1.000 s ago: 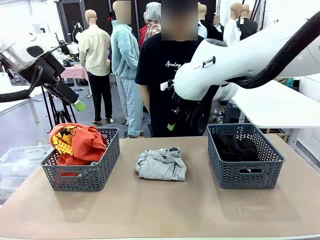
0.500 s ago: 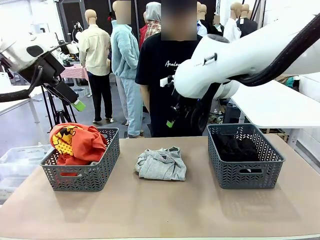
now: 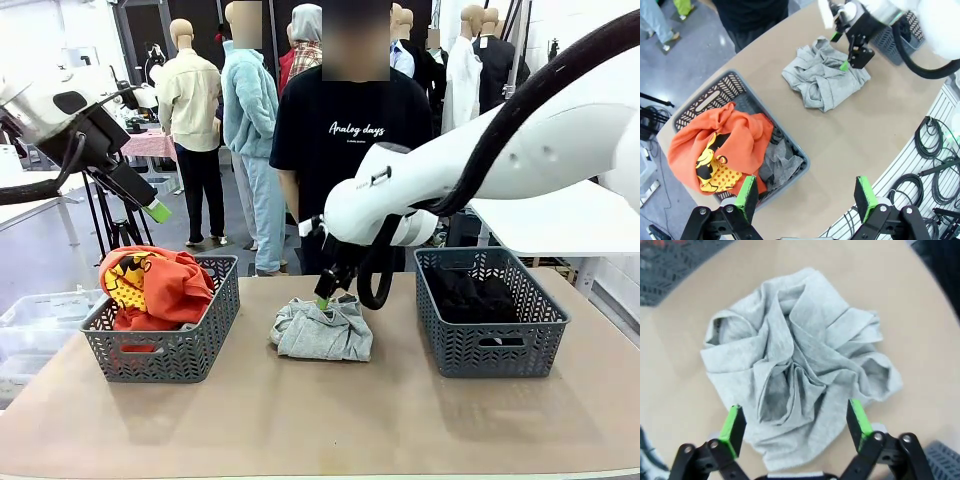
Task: Sort the tops and bottoms.
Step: Lift clothes from the center of the table with your right hand.
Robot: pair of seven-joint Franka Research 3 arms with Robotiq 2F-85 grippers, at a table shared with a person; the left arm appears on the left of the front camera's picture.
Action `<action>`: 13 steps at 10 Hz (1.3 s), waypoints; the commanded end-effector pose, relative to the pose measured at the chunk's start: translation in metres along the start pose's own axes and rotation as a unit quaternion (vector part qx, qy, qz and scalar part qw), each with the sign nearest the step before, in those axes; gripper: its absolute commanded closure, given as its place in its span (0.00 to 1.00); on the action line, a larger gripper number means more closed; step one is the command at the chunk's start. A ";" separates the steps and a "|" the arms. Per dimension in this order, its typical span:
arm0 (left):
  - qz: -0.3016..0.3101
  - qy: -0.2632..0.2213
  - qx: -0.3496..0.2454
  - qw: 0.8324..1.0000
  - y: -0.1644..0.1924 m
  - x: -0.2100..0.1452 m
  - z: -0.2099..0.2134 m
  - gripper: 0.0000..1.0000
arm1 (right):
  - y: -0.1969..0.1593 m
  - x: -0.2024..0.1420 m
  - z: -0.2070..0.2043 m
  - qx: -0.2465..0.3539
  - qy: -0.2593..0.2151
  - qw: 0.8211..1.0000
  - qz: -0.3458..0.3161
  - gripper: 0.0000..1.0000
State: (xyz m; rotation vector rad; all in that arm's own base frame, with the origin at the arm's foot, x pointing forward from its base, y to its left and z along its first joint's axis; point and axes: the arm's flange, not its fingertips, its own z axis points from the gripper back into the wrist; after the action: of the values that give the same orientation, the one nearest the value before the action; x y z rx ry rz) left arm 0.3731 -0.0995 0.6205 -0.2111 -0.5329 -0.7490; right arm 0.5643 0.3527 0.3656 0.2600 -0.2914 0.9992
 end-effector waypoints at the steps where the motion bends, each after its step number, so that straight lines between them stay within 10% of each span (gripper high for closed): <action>1: 0.001 0.002 0.001 1.000 0.000 -0.002 0.001 0.00 | -0.013 0.014 -0.008 0.022 0.035 0.999 0.016 0.00; 10: 0.001 0.002 0.001 1.000 0.000 -0.002 0.001 0.00 | -0.010 0.021 -0.046 0.058 0.091 0.994 0.035 0.00; 13: 0.001 0.002 0.001 1.000 0.000 -0.002 0.001 0.00 | -0.006 0.021 -0.053 0.059 0.117 0.990 0.047 0.41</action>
State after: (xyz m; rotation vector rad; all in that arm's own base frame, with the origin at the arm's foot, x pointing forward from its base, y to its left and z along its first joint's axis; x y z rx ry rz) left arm 0.3731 -0.0994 0.6205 -0.2111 -0.5329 -0.7489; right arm 0.5808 0.3804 0.3227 0.2627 -0.0579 1.1224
